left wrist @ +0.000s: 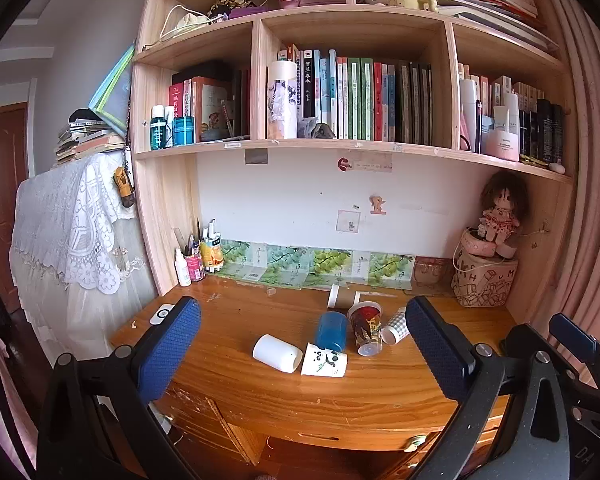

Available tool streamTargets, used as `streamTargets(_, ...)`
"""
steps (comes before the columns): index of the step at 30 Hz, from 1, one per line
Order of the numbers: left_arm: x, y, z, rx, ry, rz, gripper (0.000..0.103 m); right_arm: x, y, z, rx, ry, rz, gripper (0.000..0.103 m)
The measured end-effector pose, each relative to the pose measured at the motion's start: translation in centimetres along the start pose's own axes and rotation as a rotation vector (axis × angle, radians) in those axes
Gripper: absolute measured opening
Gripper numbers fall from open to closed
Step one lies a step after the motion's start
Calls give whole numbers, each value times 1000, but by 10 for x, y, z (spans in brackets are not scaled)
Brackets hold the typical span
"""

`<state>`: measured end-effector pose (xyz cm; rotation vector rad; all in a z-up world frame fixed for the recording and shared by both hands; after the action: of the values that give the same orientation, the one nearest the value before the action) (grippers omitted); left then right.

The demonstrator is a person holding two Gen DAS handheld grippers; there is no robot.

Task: Flip cup upright
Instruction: 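Move the right tool toward the white plastic cup lying on its side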

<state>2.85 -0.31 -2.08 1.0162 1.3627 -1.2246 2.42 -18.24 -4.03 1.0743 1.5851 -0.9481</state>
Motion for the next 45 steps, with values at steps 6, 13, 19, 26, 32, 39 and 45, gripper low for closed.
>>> streamTargets(6,3,13,-12,-21,-17,-24,102,3,17,-5,-24,-6,-23,86)
streamTargets(13,11,44,-28,-27,-50,-79,102,11,50,-12,-35,-4,-82,86)
streamTargets(19,17,82,-44,-37,-84,-138,102,17,93,-25,-52,-19,-143,86)
streamTargets(26,23,134,-75,-70,-134,-205,102,27,157,-42,-67,-33,-218,86)
streamTargets(32,26,179,-103,-97,-159,-245,102,40,214,-64,-96,-76,-280,86)
streamTargets(39,41,222,-140,-145,-218,-310,102,61,273,-92,-144,-139,-356,86)
streamTargets(45,65,250,-170,-192,-303,-400,102,87,313,-108,-198,-184,-447,86)
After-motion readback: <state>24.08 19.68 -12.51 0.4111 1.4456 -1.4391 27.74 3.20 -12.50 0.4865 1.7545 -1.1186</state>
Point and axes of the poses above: each gripper's, at about its wrist camera, not at the fingertips, and y roughly the way its jaws point, z to its right, x to its underside, the point moved 5 cm from there along y, roughly the way its jaws point, and after that the axes turned 11 degrees about z, right-handed, at the moved point
